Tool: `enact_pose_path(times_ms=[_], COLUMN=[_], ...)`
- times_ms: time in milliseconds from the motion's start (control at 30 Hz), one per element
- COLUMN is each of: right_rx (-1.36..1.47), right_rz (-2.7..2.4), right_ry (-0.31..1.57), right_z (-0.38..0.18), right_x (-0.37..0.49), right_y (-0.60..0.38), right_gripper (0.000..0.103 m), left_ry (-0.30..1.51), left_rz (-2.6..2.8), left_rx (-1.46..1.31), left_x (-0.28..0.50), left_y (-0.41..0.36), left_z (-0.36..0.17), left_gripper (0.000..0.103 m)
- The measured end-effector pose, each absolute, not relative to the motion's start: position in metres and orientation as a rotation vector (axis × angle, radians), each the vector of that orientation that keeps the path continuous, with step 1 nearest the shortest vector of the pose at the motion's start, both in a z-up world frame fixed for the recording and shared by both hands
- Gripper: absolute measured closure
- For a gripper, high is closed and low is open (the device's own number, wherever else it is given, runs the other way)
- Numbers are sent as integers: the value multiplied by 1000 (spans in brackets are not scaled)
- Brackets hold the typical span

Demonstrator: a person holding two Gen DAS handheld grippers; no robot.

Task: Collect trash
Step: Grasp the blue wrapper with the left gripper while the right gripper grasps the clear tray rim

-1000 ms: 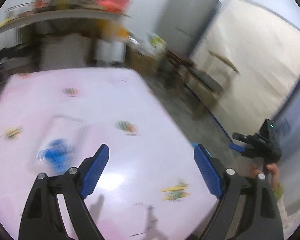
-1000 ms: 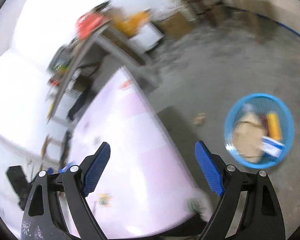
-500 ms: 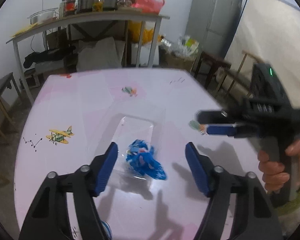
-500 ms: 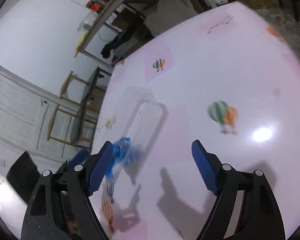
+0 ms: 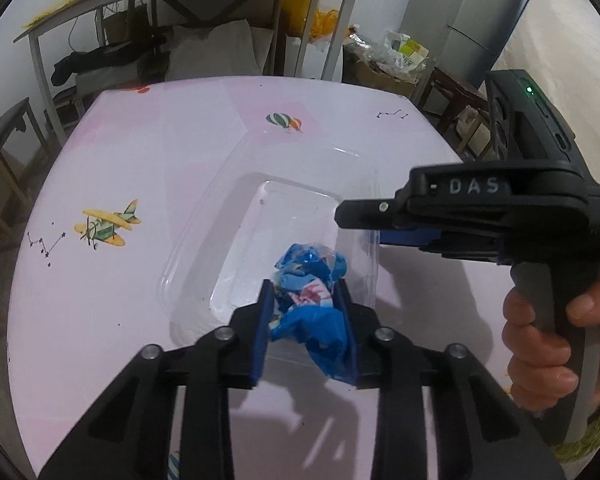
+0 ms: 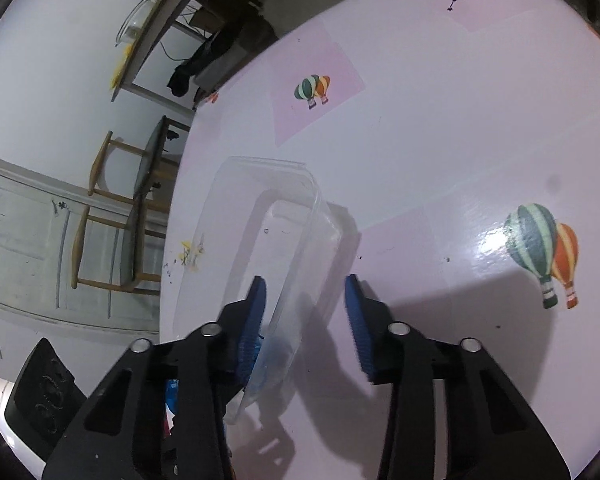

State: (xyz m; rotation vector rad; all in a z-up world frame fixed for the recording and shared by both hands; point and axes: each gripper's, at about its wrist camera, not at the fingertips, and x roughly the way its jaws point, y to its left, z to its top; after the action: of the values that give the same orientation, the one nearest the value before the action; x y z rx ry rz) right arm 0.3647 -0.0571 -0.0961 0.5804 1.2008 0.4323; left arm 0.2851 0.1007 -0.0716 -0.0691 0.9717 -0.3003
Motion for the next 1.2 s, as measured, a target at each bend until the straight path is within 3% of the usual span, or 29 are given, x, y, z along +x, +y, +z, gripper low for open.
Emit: enact_pose_path(times_ms=[200,633,900,1033,1100,1200], right_rx=[527,187,195,242,253,251], right_rz=[427,451,364,331,325,318], right_ry=[1186,1128,1135,1146,1147,1139], right_z=[-86,-52,-65,-73,-76,-78], right_x=[360,285,249,239,233,223], right_y=[-57,-82,-118,-129,-132,-133], right_gripper=[97,100,100,94,73,66], left_ry=[956,910,910,899,905,897], left_rz=[-310,-555,-675,-647,-631,-603], left_rx=[-92,-156,-254,-225,-216,-177], left_x=[279,196,155,152,152,151], left_y=[97,72,67,65,64,58], left_z=[-64,-19,-8,-7,-9,-7], left_gripper=[83,85,85,85,85,85])
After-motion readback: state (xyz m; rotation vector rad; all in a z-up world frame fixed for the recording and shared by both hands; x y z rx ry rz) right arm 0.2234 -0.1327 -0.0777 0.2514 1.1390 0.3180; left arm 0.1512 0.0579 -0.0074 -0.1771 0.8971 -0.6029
